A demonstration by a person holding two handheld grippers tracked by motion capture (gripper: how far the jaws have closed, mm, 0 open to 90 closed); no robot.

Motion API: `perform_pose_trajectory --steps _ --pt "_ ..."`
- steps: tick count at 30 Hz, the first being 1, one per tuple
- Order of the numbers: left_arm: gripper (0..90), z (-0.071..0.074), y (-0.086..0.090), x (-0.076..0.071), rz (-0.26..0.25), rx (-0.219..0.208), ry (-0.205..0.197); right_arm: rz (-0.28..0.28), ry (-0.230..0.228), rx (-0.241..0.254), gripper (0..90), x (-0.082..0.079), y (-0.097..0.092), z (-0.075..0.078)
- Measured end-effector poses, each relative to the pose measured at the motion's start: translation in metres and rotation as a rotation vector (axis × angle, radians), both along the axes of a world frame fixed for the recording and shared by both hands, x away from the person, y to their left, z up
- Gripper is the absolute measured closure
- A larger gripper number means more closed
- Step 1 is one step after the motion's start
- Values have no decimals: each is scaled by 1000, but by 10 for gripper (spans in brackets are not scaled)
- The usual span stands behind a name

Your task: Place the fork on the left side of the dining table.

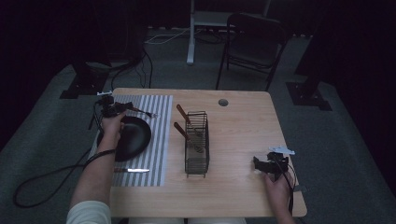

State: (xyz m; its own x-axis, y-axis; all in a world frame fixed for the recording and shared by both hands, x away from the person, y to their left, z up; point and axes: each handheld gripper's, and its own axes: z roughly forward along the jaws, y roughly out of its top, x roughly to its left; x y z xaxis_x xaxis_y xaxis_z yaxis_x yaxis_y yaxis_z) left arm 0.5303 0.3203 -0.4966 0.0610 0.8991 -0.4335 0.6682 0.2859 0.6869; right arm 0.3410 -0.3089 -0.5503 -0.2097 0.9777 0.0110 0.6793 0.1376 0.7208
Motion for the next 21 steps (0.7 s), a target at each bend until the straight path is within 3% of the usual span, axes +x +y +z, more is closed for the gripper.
perform_pose_trajectory --steps 1,3,4,5,8,9,11,17,21 --pt "473 0 -1 1 6 9 4 0 0 0 123 0 0 0" --pt "464 0 -2 2 11 31 4 0 0 0 123 0 0 0" --pt "464 0 -4 4 7 12 -11 0 0 0 123 0 0 0" --pt "379 0 -4 5 2 -5 -11 0 0 0 123 0 0 0" --pt "284 -1 -6 6 12 37 -13 0 0 0 123 0 0 0" --pt "284 -1 -6 6 17 49 -8 0 0 0 123 0 0 0" --pt "283 -2 -5 7 24 34 -2 0 0 0 123 0 0 0" --pt "283 -8 -6 9 34 144 99 0 0 0 123 0 0 0" --pt "276 -9 -4 10 50 145 126 0 0 0 123 0 0 0"
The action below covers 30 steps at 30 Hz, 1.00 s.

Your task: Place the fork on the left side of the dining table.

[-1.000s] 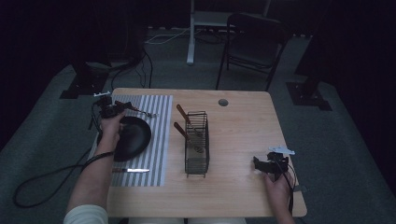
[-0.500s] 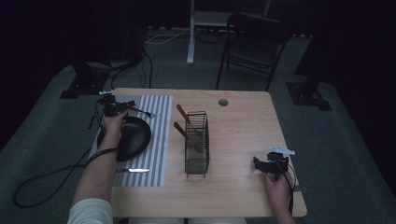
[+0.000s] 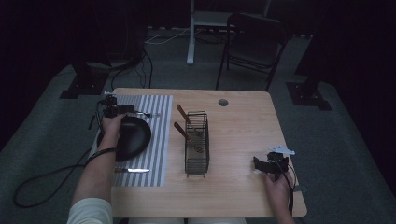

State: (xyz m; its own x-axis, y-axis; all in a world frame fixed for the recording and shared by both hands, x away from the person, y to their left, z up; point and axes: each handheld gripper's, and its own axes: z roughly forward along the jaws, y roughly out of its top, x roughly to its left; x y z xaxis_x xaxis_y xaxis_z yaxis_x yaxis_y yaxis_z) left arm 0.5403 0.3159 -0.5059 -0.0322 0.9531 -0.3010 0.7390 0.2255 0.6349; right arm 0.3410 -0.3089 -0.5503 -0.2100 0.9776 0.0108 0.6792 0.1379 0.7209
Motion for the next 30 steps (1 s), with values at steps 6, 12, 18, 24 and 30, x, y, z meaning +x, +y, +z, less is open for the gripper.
perform_pose_trajectory --steps 6,12,18,24,30 --pt "232 1 -2 2 0 25 8 0 0 0 123 0 0 0" --pt "140 0 -4 2 -8 53 27 0 0 0 123 0 0 0" --pt "86 0 -4 3 -19 117 55 0 0 0 123 0 0 0" --pt "87 3 -5 1 -23 157 50 0 0 0 123 0 0 0" --pt "87 4 -9 -8 -42 136 39 0 0 0 123 0 0 0"
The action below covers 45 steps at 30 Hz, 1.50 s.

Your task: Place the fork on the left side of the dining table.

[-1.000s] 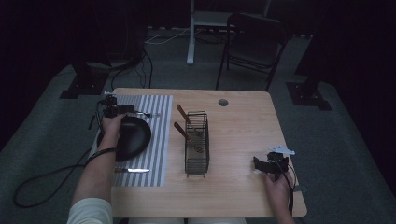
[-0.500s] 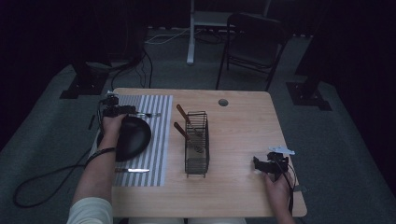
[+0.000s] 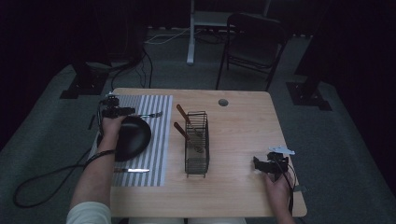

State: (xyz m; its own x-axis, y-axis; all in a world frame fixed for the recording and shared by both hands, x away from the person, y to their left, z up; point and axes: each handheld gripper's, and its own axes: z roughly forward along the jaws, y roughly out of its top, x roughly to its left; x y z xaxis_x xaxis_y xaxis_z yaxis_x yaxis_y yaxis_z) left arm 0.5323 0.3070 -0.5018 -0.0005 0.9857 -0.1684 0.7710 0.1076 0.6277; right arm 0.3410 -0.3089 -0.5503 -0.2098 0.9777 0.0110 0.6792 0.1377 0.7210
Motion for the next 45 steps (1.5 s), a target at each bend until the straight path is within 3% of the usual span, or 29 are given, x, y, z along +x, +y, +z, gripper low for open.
perform_pose_trajectory --steps 13,29,45 --pt "88 7 -3 -28 -9 -24 -31 0 0 0 123 0 0 0" --pt "88 11 -6 -68 -75 -40 -79 0 0 0 123 0 0 0" --pt "88 12 -1 -104 -120 -15 -98 0 0 0 123 0 0 0"
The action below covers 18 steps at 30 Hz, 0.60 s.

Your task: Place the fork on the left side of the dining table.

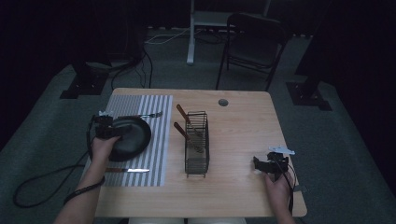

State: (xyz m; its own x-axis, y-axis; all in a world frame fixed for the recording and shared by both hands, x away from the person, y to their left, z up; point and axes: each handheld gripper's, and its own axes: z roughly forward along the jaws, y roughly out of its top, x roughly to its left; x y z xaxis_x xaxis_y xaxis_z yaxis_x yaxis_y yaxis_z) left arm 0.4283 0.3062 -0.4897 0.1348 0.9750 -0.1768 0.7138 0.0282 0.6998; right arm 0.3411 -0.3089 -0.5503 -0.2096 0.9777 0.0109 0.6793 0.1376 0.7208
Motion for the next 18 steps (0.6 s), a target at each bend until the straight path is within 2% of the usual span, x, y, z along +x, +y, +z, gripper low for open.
perform_pose_trajectory --steps 8,13,16,18 --pt "88 -1 2 -22 -18 6 -14 0 0 0 123 0 0 0" --pt "88 -8 2 -35 -20 -15 -18 0 0 0 123 0 0 0" --pt "88 -11 2 -43 -27 6 -23 0 0 0 123 0 0 0" --pt "88 -11 3 -48 -28 -3 -31 0 0 0 123 0 0 0"
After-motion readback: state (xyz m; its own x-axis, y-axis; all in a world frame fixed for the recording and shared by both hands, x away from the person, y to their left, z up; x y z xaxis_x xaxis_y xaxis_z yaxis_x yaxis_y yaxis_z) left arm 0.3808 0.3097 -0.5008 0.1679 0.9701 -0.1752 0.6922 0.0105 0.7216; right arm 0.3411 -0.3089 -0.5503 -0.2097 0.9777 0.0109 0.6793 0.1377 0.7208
